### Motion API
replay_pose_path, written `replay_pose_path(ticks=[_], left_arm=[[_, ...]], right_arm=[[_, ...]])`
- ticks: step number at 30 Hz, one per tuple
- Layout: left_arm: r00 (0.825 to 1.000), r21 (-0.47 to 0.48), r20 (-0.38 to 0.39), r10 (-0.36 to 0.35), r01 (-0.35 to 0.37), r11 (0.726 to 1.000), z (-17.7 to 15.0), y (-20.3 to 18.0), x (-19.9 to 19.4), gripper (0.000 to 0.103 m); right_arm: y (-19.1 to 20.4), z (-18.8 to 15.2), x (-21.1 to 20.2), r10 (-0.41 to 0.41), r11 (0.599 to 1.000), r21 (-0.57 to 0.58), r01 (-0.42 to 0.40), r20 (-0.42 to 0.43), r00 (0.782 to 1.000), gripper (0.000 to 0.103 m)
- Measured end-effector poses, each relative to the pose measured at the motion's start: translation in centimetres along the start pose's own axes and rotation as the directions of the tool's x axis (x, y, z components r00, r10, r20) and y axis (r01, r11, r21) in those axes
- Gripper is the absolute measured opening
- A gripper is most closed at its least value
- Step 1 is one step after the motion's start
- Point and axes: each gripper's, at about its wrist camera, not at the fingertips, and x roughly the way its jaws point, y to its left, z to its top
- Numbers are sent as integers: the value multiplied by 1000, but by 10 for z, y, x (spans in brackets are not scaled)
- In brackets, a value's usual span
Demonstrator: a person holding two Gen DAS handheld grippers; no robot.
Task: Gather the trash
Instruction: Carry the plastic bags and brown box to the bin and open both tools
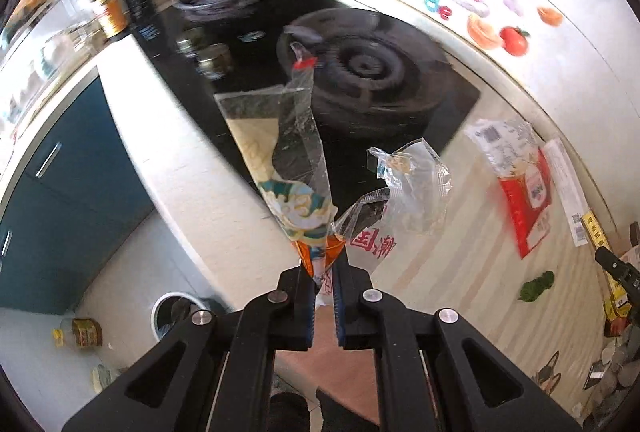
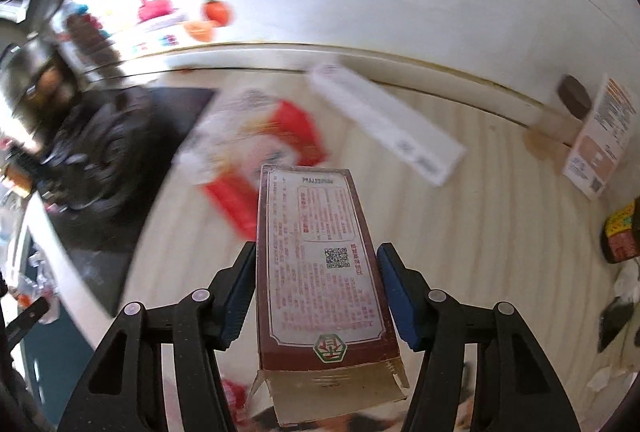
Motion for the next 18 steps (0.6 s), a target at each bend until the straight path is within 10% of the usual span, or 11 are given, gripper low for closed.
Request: replay_pose_path(ticks=[8,18], left_arm=[[998,-169,-31,53,-57,984,-41,106,-8,5],[978,-419,-157,139,-194,887,-129,274,9,5]], right_arm=[[131,-33,-12,171,965,-194,-178,-55,984,61],[335,-145,9,282,794,-488,-364,-235,930,61]])
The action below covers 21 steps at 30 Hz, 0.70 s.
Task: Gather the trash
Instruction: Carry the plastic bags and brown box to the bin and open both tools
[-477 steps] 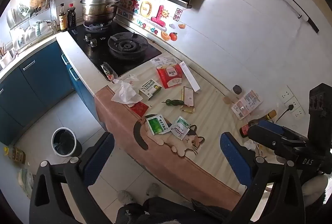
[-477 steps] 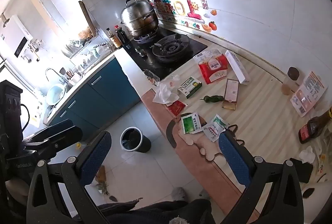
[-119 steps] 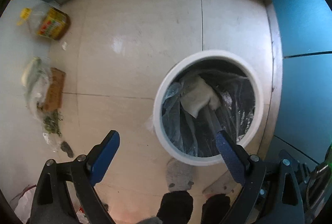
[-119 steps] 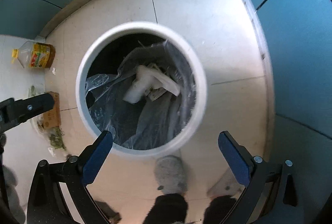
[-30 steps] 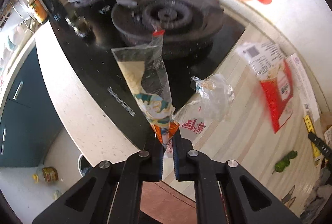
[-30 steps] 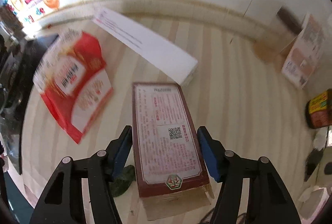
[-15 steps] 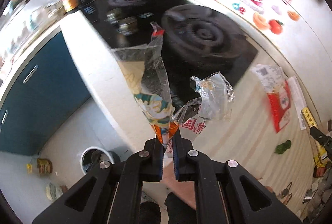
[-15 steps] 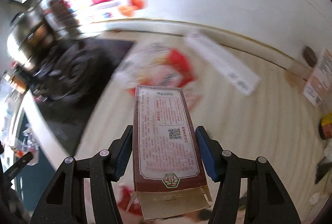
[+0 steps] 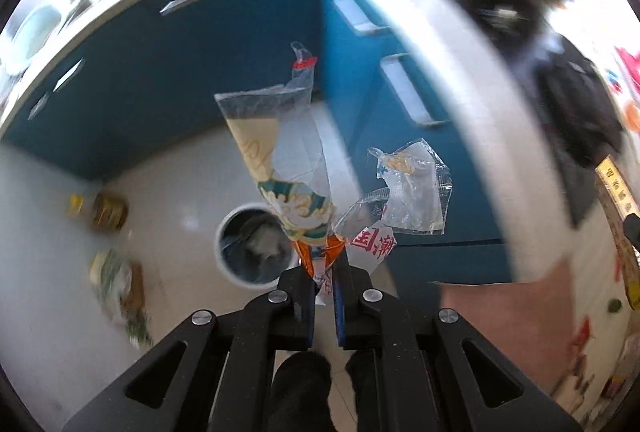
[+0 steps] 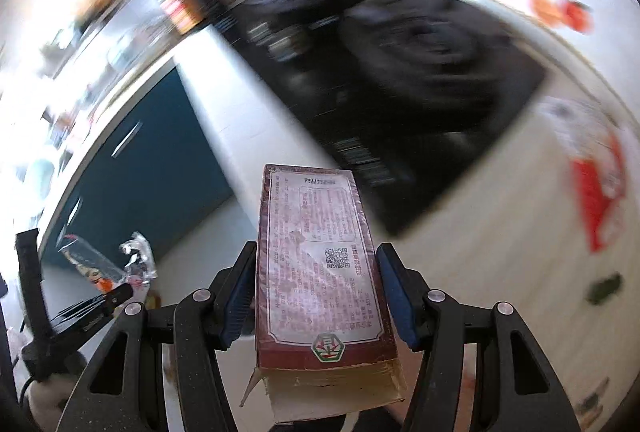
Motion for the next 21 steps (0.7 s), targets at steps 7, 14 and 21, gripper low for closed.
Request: replay_pose_path(ticks=[7,14,21], left_arm=[[993,-201,-114,26,-48,978,-25,120,84,5],[942,-328,-325,-84,-29,944,-64,196,259,5],[861,-366,-480,-166,-25,930,-98,228,449,5]], right_arm=[[138,-47,110,61,974,-206,-91,-147,987,61],[213,-139,288,32,942,-302,-147,-354,935,61],[230,-248,496,-37,928,-331,-173,-543,839,60]])
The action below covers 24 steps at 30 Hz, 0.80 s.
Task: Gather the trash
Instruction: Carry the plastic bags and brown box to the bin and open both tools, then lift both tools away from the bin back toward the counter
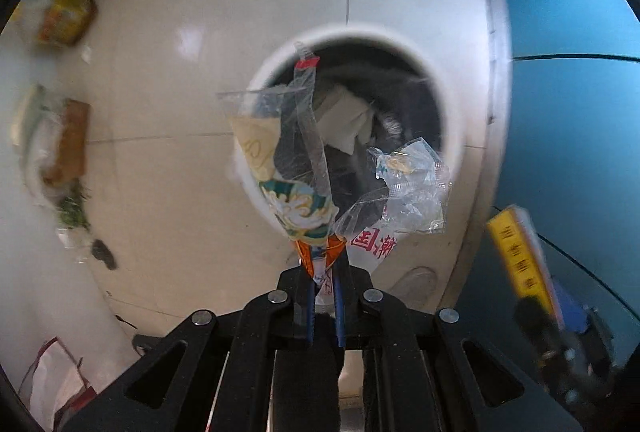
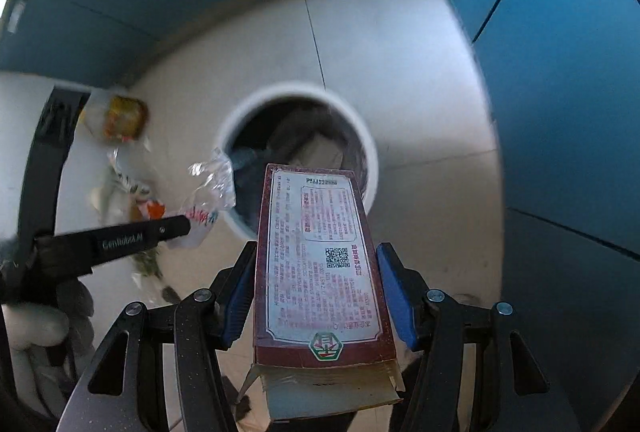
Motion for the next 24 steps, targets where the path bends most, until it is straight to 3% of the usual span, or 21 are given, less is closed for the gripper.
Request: replay_pose_path(ticks=[4,7,15,17,18,19,22,24], left_arm=[[999,10,-51,-4,4,1000,33,9,65,5],[998,20,-65,-4,6,1000,44,9,91,5],[997,22,-73,-1,3,1000,46,12,93,11],[998,14,-59,-3,3,1000,44,18,84,29],[999,7,-47,1,-1,1000,42,22,77,54],[1000,-5,-27,1,-1,1000,40,27,69,76],[1000,-34,24,8,-8,999,34,38,45,85],[999,-44,42,26,-24,999,27,45,31,94]], right_arm=[[-7,11,79,-5,1000,11,6,-56,998,60],[-9,17,124,-12,1000,24,14,-77,997,60],[-28,30,160,-4,1000,-6,4,-129,992,65],[-26,30,164,-10,1000,-16,8,-139,990,73],[-24,31,163,-3,1000,-18,0,-146,989,86],[-22,31,159,-1,1000,-17,-2,-148,989,90],[-20,30,147,0,1000,-13,-1,-145,989,92],[-18,30,139,-17,1000,-20,15,-138,990,102]])
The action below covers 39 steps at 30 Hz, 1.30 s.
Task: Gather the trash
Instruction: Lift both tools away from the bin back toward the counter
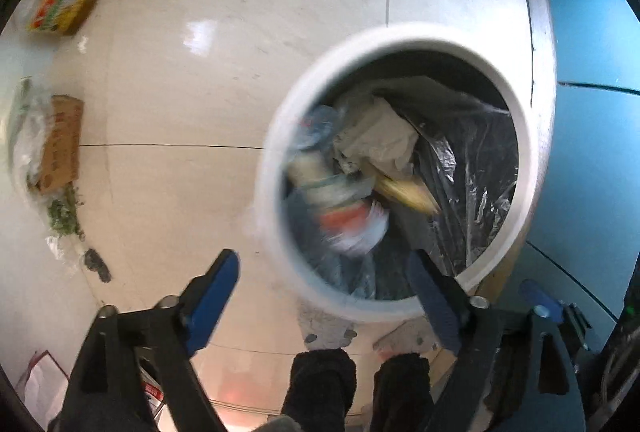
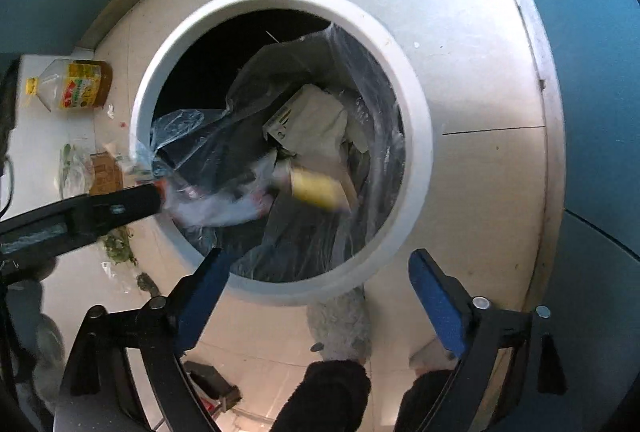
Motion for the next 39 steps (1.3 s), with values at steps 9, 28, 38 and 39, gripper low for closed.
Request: replay_pose_path(ticks=[9,28,38,39], left_arm=[[968,20,187,170,-176,984,-59,11,-86,96],[903,57,412,125,-162,985,-222,-10,-316,96],[869,90,489,80,-142,986,-288,-27,-411,96],[863,96,499,79,-146,985,-294,-30,-418,96]], right_arm=[[18,-32,-79,-132,990,-30,135,93,987,103],[68,-172,-377,-118,990,-34,136,330,937,103],[72,-246,-495,-88,992,-46,115,393,915,103],[71,-252,-505,-75,994,-42,99,398,914,103]])
